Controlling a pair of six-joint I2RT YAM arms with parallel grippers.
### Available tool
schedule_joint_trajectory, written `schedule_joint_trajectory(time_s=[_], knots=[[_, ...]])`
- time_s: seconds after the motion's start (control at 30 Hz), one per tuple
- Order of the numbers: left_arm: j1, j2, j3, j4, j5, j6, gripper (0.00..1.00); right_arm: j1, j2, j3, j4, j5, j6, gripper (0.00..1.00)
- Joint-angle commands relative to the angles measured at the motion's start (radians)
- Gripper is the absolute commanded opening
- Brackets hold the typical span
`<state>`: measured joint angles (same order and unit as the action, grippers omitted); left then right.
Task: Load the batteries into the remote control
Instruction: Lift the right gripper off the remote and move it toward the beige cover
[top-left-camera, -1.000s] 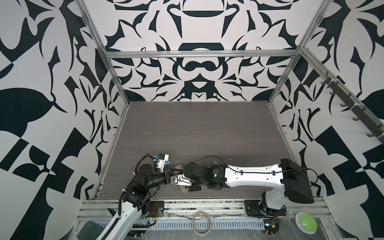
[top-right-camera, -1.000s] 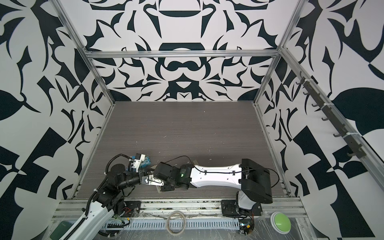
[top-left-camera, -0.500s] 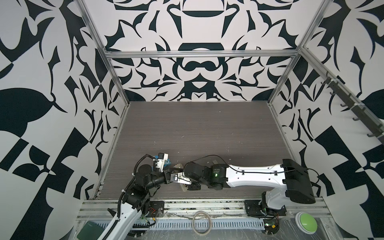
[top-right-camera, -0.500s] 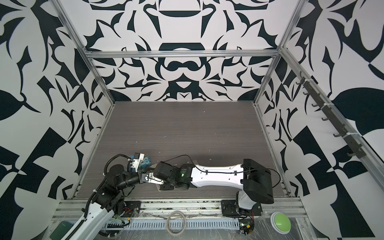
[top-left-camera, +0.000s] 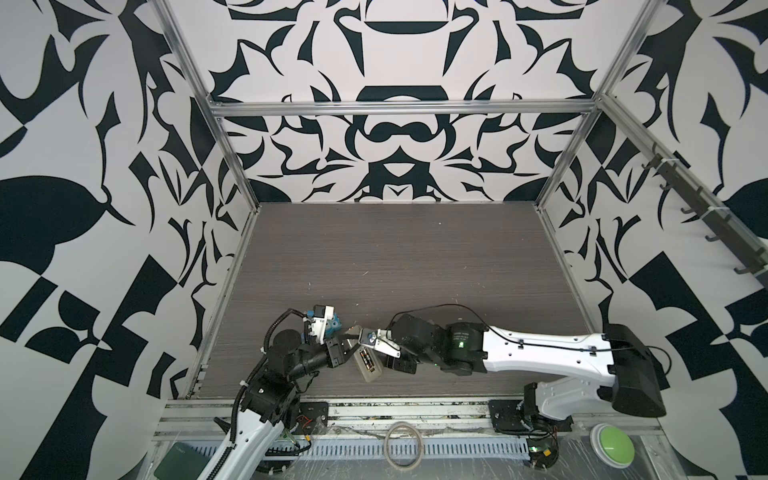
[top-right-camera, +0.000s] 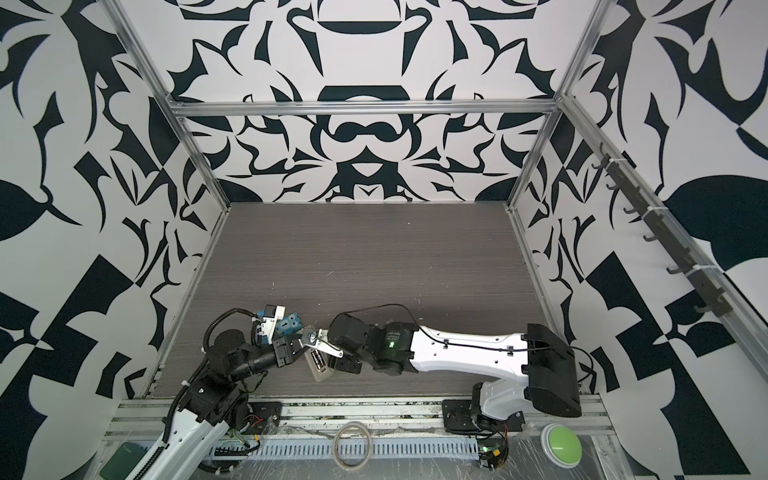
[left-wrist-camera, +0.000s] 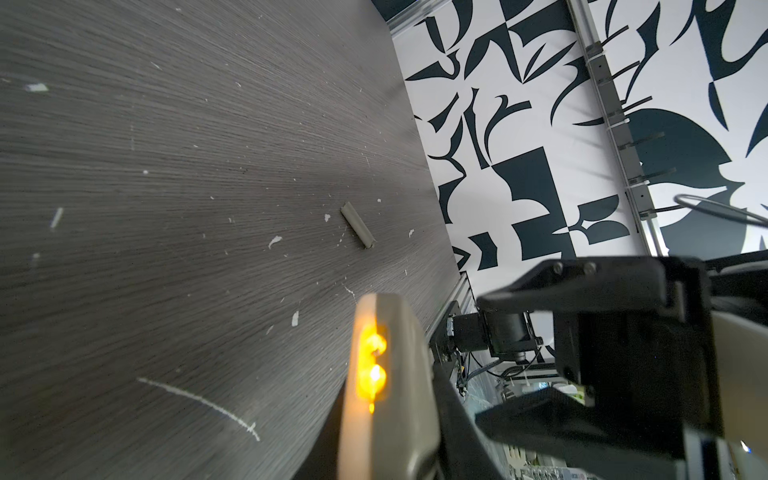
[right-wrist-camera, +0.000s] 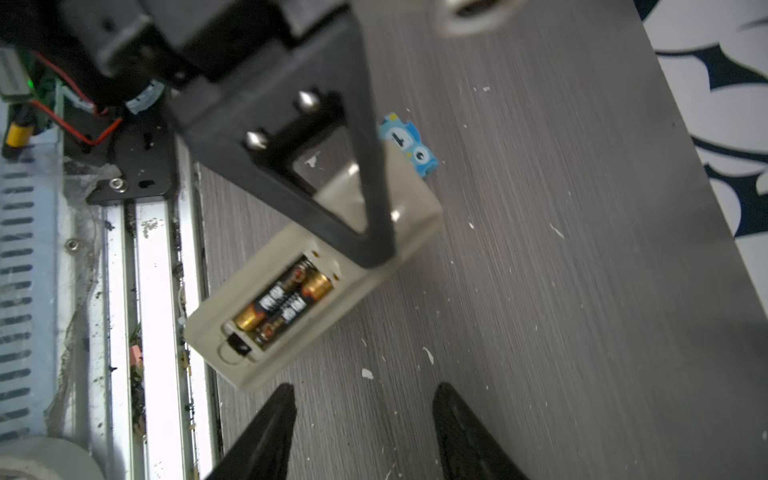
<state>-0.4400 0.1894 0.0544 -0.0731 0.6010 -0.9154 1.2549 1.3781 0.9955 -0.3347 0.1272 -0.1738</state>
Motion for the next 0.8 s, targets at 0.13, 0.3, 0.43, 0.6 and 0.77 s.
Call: schedule_joint_trajectory(time_s=[0.13, 0.3, 0.43, 0.6, 0.77], knots=[[-0.003, -0.008, 0.015, -0.042, -0.006, 0.015, 0.0, -0.176, -0.104, -0.064, -0.073, -0.069, 0.154, 0.62], [-0.004, -0.004, 0.018, -0.034, -0.014, 0.016, 0.0, -0.264, -0.09, -0.07, -0.132, -0.078, 0.209, 0.63], [-0.003, -0.012, 0.025, -0.03, -0.045, 0.008, 0.0, -0.332, -0.071, -0.082, -0.167, -0.087, 0.256, 0.69], [-0.003, -0.03, 0.016, 0.001, -0.082, -0.012, 0.0, -0.388, -0.062, -0.103, -0.183, -0.093, 0.291, 0.77], [-0.004, -0.033, 0.018, 0.014, -0.095, -0.016, 0.0, -0.416, -0.039, -0.114, -0.201, -0.093, 0.307, 0.76]])
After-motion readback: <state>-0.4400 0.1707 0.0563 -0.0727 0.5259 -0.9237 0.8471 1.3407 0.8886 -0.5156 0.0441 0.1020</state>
